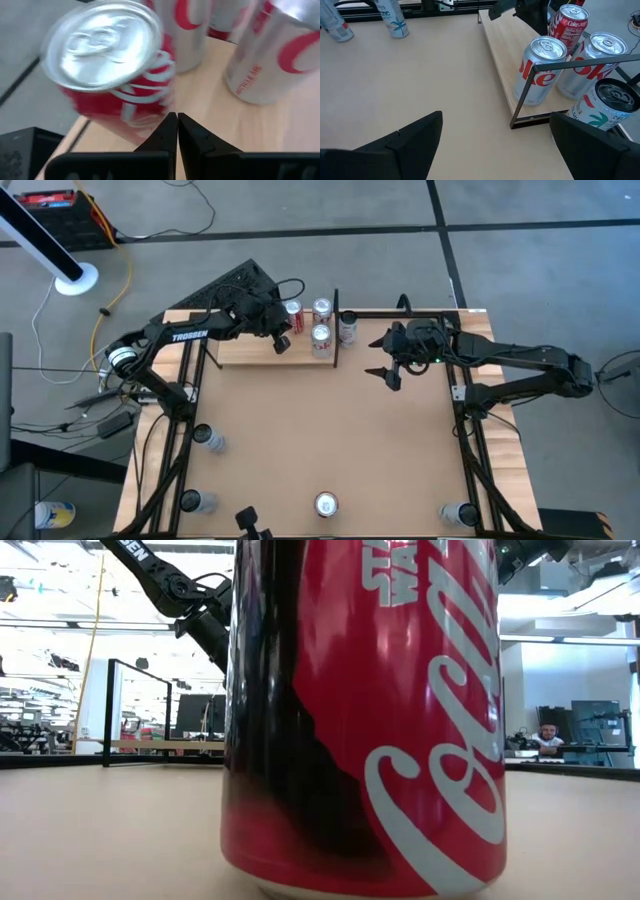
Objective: Place canned beverage on shelf
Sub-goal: Put the top red and white soda can on the shelf, then put the red and white soda can on the shelf aligned with the other red and white soda can
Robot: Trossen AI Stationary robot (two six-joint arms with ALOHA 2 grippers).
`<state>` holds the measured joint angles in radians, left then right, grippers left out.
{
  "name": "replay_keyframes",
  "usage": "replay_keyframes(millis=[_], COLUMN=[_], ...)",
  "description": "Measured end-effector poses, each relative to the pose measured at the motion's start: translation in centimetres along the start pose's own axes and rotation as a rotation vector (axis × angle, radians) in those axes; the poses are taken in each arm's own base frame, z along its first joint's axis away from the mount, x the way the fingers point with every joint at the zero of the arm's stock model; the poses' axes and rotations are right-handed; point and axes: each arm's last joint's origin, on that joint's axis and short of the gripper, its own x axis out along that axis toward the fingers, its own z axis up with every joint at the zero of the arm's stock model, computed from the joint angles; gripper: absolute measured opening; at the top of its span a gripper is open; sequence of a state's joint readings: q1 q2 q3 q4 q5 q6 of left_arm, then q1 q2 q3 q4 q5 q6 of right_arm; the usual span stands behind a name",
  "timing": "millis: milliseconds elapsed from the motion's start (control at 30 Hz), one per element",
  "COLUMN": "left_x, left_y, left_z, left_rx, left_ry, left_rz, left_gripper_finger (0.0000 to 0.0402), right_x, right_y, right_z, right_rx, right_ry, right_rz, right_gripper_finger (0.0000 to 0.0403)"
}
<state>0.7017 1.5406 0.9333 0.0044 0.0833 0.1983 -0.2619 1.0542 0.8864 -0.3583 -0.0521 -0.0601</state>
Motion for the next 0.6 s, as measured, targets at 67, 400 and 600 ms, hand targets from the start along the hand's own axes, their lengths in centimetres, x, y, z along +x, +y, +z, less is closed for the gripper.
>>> replay_keyframes(millis=[67,400,600], left_x=[0.0,0.0,-1.9], left_y=[0.1,0.1,-0.7], left_z=[0.0,0.0,0.8], left_rx=[-0.005,-0.008,-0.014], left_ry=[-0.006,-0.006,-0.017], left_rz=[0.028,0.048,0.001], left_gripper_finger=[0.0000,0.0000,0.0000], right_x=[0.0,0.0,0.0], right_y=[0.0,0.0,0.0], right_z=[0.0,0.0,0.0], right_rx=[0.000,0.014,0.078], right_ry=[0.000,0.000,0.001], right_rz=[-0.001,-0.001,0.009], right_gripper_finger=[0.0391,0.0391,0.0391])
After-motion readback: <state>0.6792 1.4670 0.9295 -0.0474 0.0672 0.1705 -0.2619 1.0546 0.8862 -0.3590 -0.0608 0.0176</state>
